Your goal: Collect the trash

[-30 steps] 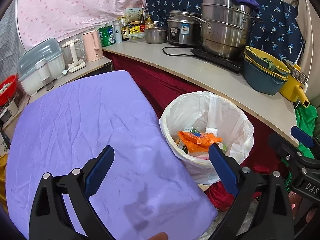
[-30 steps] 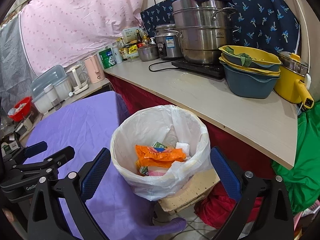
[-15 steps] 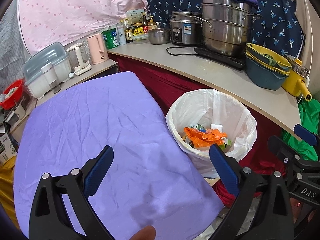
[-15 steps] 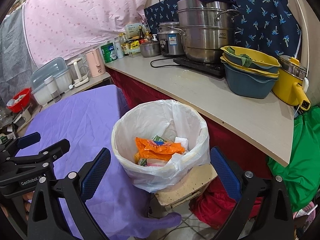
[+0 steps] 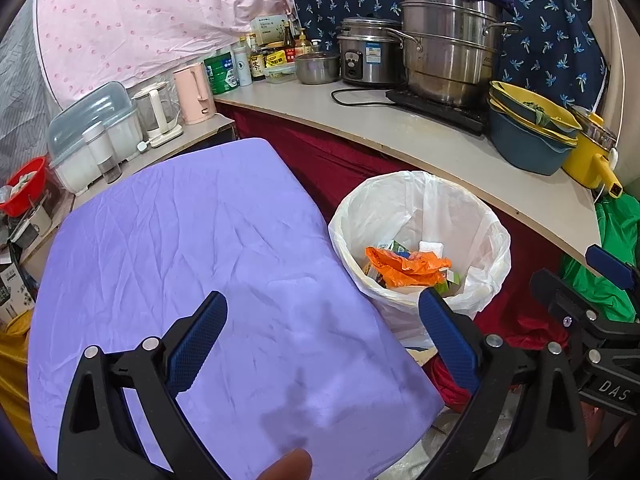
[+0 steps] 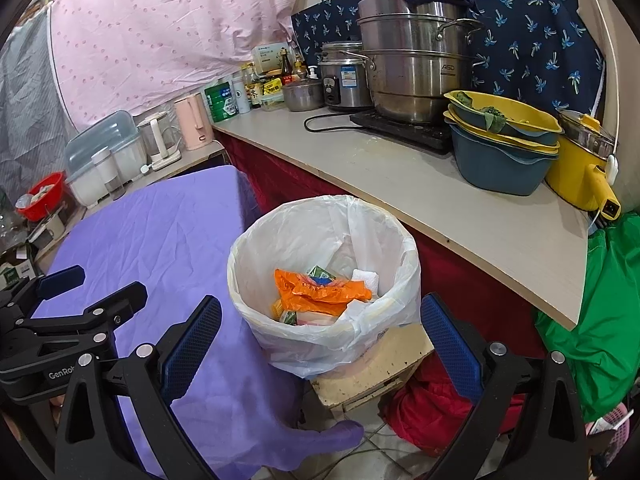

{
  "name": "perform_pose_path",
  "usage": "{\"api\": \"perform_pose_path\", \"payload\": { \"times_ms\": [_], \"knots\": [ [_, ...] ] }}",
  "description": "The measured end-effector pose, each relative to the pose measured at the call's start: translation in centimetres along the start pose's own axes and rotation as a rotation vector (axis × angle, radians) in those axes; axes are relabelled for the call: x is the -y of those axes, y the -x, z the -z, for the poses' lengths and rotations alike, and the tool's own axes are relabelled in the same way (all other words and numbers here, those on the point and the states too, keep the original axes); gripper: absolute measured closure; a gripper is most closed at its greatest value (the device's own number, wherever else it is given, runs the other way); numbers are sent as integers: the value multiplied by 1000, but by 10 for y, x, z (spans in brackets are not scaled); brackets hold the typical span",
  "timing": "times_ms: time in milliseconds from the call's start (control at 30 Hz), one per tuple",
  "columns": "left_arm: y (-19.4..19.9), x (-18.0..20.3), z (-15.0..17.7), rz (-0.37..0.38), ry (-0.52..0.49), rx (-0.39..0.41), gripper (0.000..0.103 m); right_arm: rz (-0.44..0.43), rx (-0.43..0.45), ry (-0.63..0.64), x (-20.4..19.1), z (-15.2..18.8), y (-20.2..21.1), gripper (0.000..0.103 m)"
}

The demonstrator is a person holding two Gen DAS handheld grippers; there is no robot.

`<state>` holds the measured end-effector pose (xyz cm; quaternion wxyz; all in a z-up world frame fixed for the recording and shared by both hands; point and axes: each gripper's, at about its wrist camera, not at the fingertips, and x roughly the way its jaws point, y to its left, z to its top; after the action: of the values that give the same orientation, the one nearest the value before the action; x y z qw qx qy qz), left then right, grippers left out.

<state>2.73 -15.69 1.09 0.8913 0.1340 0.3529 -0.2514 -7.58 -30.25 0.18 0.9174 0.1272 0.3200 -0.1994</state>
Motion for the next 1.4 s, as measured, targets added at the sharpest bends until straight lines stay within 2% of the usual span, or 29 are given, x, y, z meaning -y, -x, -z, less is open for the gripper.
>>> {"api": "perform_pose_path", "payload": {
  "times_ms": [167, 433, 933, 1400],
  "knots": [
    [-1, -2, 0, 4, 9, -6, 11, 0, -6, 3, -1, -2, -2, 7],
    [-8, -5, -2, -32, 22, -25, 11, 4, -24, 12, -3, -3, -8, 7],
    [-11, 7, -2, -37, -37, -46, 11, 20, -43, -4, -4, -3, -8, 7],
    [-12, 5, -5, -52, -37, -47, 11, 40, -47, -10, -6, -5, -8, 7]
  ]
}}
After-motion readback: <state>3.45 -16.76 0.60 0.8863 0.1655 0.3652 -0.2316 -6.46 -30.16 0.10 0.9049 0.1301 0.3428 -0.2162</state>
